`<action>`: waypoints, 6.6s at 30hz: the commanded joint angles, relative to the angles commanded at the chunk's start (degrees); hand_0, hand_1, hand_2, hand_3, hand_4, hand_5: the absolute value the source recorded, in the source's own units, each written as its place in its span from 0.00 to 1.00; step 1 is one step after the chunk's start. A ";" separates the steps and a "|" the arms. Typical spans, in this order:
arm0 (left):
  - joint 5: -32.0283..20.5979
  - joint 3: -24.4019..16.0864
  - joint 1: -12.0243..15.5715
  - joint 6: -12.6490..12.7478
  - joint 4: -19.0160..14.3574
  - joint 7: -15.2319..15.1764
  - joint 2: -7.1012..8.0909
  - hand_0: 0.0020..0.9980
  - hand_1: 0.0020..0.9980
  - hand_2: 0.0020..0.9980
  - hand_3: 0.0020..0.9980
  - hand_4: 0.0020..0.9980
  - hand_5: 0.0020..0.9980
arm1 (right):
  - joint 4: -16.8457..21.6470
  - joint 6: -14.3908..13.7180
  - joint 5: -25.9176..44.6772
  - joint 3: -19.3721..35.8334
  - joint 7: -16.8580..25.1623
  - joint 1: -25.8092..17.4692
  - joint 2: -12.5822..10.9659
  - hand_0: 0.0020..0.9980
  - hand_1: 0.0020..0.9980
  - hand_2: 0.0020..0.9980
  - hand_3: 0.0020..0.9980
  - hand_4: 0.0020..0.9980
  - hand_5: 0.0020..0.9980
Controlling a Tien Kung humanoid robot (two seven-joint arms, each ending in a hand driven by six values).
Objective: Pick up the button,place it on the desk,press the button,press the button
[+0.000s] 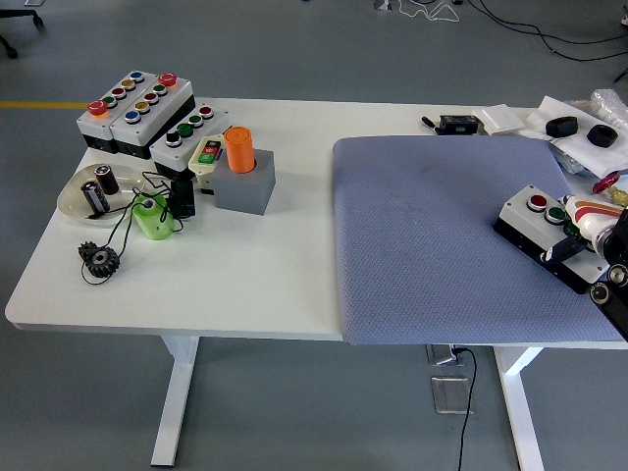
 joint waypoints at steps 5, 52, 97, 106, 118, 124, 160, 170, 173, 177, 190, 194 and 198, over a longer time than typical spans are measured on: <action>-0.18 0.09 -0.05 -0.03 0.03 -0.06 -0.02 0.74 0.82 0.83 0.70 0.48 1.00 | 0.26 -4.43 2.46 -0.56 1.10 -0.17 -0.79 0.20 0.16 0.30 0.43 0.49 0.00; -0.66 0.14 -0.32 0.10 -0.04 -0.45 0.34 0.73 0.81 0.82 0.69 0.48 1.00 | 6.85 -9.03 4.30 -35.44 39.69 14.15 -10.22 0.04 0.03 0.23 0.37 0.44 0.01; 0.75 -0.95 -0.25 0.19 -0.04 -0.15 0.27 0.73 0.81 0.82 0.69 0.48 1.00 | 21.50 3.44 4.93 -19.57 30.94 8.72 -16.84 0.91 0.77 0.96 1.00 0.90 0.31; 0.74 -0.94 -0.21 0.16 0.00 -0.19 0.32 0.73 0.81 0.82 0.69 0.48 1.00 | 33.57 -8.05 11.33 -12.13 28.65 5.02 -21.46 0.49 0.29 0.42 0.95 0.85 0.38; 1.41 -1.32 -0.11 0.26 0.02 0.15 0.21 0.72 0.81 0.82 0.69 0.48 1.00 | 37.36 -3.78 16.62 -17.23 22.27 2.64 -23.44 0.12 0.00 0.06 0.70 0.70 0.54; 1.57 -1.48 -0.08 0.30 0.04 0.23 0.13 0.72 0.81 0.82 0.69 0.48 1.00 | 35.77 -2.65 16.63 -19.19 21.57 2.28 -23.06 0.11 0.00 0.06 0.71 0.68 0.54; 3.45 -2.78 0.24 0.67 0.24 0.78 -0.06 0.72 0.81 0.82 0.69 0.48 1.00 | 29.38 -1.84 13.97 -24.14 20.32 4.23 -18.80 0.11 0.00 0.06 0.72 0.65 0.59; 2.51 -2.12 0.10 0.57 0.21 0.48 0.04 0.72 0.81 0.82 0.69 0.48 1.00 | 32.40 -1.74 13.81 -18.88 20.06 2.50 -20.51 0.11 0.00 0.06 0.72 0.65 0.59; 2.09 -1.87 0.01 0.52 0.21 0.35 0.09 0.72 0.81 0.82 0.69 0.48 1.00 | 34.24 -0.81 14.17 -17.17 19.67 2.34 -22.00 0.11 0.00 0.06 0.72 0.65 0.59; 2.19 -1.95 -0.01 0.53 0.22 0.38 0.09 0.72 0.81 0.82 0.69 0.48 1.00 | 35.29 -0.34 14.33 -16.51 19.55 2.13 -23.05 0.11 0.00 0.06 0.72 0.64 0.59; 2.27 -2.04 -0.19 0.51 0.26 0.46 0.04 0.72 0.81 0.82 0.69 0.48 1.00 | 31.90 -0.33 13.96 -18.64 19.73 1.31 -22.71 0.11 0.00 0.06 0.72 0.64 0.59; 2.07 -1.94 -0.19 0.49 0.25 0.40 0.03 0.72 0.81 0.82 0.69 0.48 1.00 | 30.36 0.00 14.26 -19.13 19.98 0.90 -22.24 0.11 0.00 0.06 0.72 0.64 0.59; 1.96 -1.85 -0.19 0.45 0.24 0.35 0.06 0.72 0.81 0.82 0.69 0.48 1.00 | 29.65 0.19 14.34 -19.66 19.94 0.80 -21.91 0.11 0.00 0.06 0.72 0.64 0.59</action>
